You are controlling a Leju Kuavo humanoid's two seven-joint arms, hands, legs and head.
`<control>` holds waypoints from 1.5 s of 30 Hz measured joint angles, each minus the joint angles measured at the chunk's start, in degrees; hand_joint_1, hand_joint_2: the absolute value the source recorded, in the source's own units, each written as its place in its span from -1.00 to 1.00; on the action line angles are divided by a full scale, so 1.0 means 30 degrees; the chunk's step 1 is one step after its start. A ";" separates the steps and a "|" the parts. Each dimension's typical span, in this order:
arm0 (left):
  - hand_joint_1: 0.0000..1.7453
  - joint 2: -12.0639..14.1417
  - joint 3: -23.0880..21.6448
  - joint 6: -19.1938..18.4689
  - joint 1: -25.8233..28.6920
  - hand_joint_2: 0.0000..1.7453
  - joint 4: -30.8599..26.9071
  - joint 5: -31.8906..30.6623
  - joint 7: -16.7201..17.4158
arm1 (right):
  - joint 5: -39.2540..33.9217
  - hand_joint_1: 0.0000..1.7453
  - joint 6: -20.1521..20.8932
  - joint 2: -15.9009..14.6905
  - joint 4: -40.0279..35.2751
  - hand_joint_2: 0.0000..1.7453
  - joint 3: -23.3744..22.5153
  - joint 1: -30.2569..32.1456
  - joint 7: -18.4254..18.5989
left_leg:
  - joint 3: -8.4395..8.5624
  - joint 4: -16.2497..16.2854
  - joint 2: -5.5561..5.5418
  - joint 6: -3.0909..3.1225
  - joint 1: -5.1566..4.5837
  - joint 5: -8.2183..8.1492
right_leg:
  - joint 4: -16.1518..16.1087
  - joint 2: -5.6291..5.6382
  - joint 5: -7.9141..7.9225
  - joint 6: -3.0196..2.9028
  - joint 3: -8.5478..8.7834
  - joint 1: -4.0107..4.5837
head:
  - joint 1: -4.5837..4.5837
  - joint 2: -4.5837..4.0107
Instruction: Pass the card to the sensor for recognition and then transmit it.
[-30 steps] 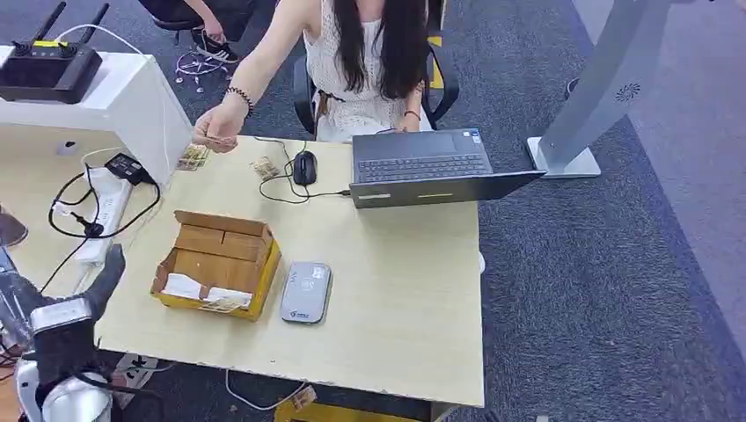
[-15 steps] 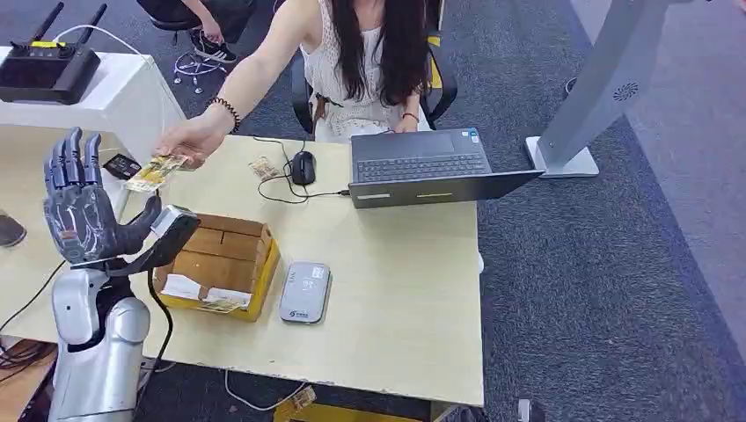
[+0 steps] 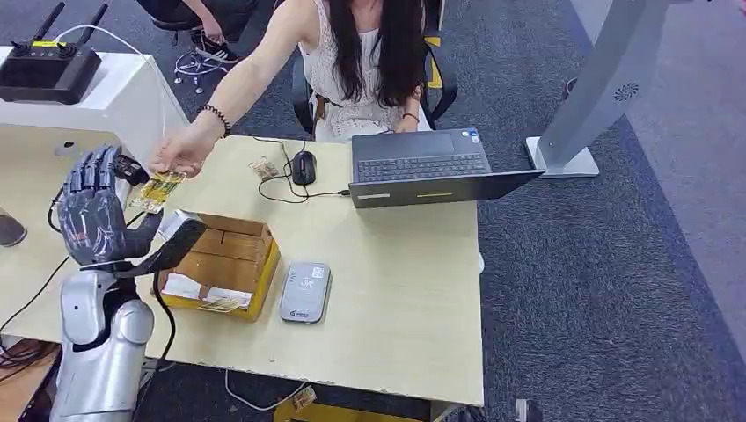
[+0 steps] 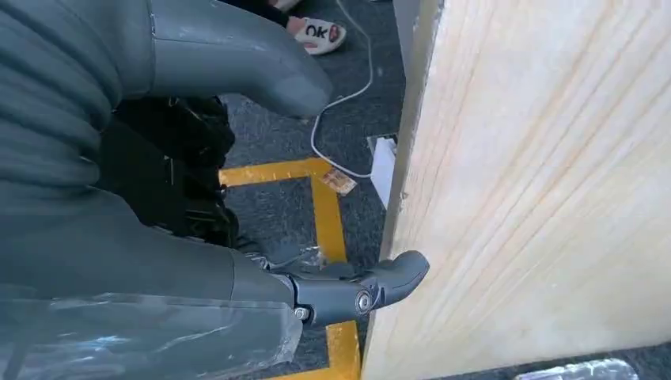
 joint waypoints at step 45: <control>1.00 -0.2215 -0.7228 -0.3461 0.0808 1.00 -0.0109 -0.2994 0.0306 | -0.0947 -1.00 -0.0058 0.0007 0.0022 1.00 0.0933 -0.0198 0.0292 | -0.0015 0.0018 -0.0015 0.0022 -0.0016 -0.0014 | -0.0011 -0.0014 0.0005 0.0011 -0.0012 -0.0019 | -0.0007 0.0000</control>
